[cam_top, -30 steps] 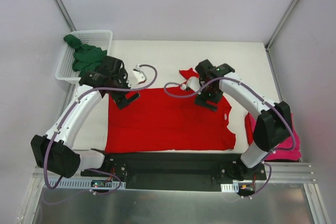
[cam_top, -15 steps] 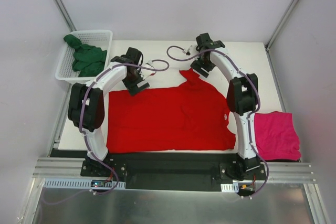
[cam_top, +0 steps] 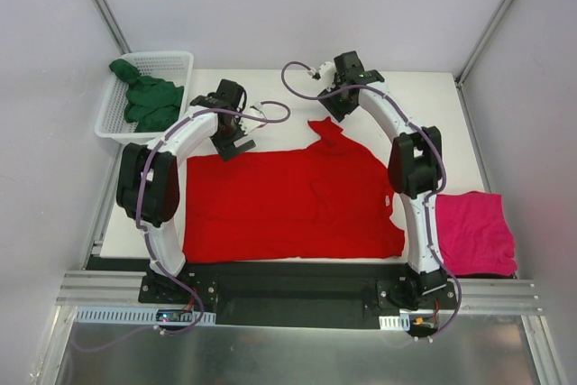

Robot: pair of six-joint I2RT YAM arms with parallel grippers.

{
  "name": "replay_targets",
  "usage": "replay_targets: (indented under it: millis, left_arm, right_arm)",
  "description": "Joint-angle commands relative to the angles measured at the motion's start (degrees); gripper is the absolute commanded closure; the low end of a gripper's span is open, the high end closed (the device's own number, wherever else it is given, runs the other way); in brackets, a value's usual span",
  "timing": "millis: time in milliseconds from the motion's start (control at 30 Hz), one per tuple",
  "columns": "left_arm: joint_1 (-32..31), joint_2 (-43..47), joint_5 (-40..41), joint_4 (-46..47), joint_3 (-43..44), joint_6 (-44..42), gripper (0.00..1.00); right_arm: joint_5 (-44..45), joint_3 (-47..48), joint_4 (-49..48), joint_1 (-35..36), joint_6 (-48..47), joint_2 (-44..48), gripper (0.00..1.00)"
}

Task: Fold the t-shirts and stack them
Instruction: Fold the flattened tshirt in 1/3 of the way

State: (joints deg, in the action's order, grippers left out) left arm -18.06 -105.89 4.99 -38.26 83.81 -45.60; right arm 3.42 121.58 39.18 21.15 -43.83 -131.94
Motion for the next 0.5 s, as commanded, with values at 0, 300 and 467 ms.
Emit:
replay_targets:
  millis: [0,300,467]
  left_arm:
    - [-0.48,-0.81,-0.68,-0.94,2.14,0.86,0.03]
    - [-0.48,-2.66,-0.86,-0.94,2.06,1.04,0.02]
    - [-0.48,-3.45,-0.34,-0.94,3.11,0.87,0.02]
  right_arm:
    - [-7.19,4.45,1.42,1.61,3.39,-1.21,0.40]
    - [-14.49,3.66,3.10,5.04,2.35,-1.12,0.43]
    - [-15.55,5.68,3.62,6.10,1.30,-3.93,0.42]
